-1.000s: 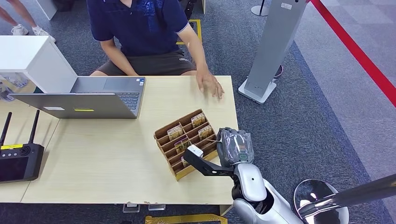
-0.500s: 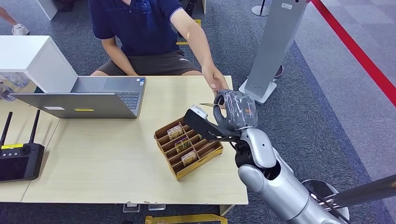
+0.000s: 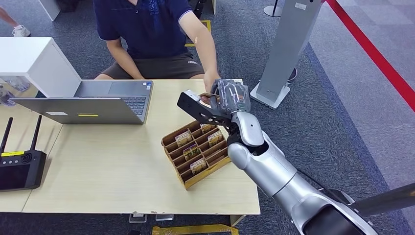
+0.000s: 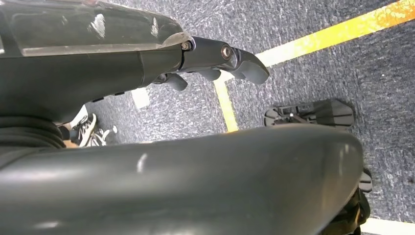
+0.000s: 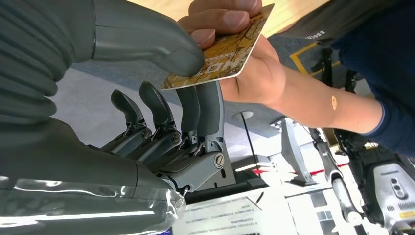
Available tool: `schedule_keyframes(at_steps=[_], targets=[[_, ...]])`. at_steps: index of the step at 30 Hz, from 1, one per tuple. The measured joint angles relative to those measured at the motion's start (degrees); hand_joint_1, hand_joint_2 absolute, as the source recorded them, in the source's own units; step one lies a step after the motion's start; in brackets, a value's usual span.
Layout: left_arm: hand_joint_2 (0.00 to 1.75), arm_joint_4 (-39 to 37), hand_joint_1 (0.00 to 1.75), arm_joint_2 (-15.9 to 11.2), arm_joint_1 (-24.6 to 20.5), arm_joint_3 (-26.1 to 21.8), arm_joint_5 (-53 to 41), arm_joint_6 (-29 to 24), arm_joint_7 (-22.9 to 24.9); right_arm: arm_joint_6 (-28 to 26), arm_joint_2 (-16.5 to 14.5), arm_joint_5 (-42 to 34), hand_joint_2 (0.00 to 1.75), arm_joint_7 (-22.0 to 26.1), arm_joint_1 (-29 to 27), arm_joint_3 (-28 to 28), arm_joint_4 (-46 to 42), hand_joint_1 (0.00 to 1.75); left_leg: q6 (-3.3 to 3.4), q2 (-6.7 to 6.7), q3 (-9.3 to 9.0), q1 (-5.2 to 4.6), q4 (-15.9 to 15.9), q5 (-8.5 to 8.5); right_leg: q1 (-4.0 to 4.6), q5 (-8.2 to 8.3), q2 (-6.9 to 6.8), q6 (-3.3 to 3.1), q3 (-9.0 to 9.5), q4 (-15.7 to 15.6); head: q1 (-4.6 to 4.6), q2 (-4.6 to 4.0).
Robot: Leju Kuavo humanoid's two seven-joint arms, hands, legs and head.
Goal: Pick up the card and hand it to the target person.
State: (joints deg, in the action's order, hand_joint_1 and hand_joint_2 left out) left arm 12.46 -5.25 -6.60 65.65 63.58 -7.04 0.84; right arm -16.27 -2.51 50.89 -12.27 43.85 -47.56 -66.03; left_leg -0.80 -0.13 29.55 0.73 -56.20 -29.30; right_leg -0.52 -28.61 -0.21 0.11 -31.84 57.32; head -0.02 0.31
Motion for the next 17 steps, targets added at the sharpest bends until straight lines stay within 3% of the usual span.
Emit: schedule_keyframes(at_steps=[2, 3, 7, 17], targets=[[1.31, 0.0, 0.0, 0.0, 0.03, 0.18, 0.0, -0.02, 0.16, -0.33, -0.79, 0.04, 1.75, 0.01, 0.54, -0.38, 2.41, 0.0, 0.0, 0.0, 0.0, 0.0, 0.0, 0.0, 0.0, 0.0, 0.0, 0.0, 0.0, 0.0, 0.0, 0.0], [1.75, 0.0, 0.0, 0.0, 0.04, 0.25, 0.0, -0.02, 0.28, -0.43, -1.12, 0.07, 1.75, 0.01, 0.74, -0.53, 3.51, 0.0, 0.0, 0.0, 0.0, 0.0, 0.0, 0.0, 0.0, 0.0, 0.0, 0.0, 0.0, 0.0, 0.0, 0.0], [0.0, 0.0, 0.0, 0.0, 0.07, 0.53, 0.0, -0.02, 0.5, -0.67, -1.99, 0.11, 1.75, -0.14, 1.14, -1.21, 6.89, 0.0, 0.0, 0.0, -0.01, 0.0, 0.0, 0.0, 0.0, 0.0, 0.0, 0.0, -0.01, 0.0, 0.0, 0.0], [0.0, 0.0, 0.0, 0.0, 0.14, 0.56, 0.8, -0.61, 0.13, -1.97, -1.86, 0.32, 1.75, -2.42, 1.37, -1.96, 7.09, 0.0, 0.0, 0.02, -0.04, 0.0, 0.0, 0.0, 0.0, 0.0, 0.02, 0.0, -0.03, 0.0, 0.0, 0.0]])
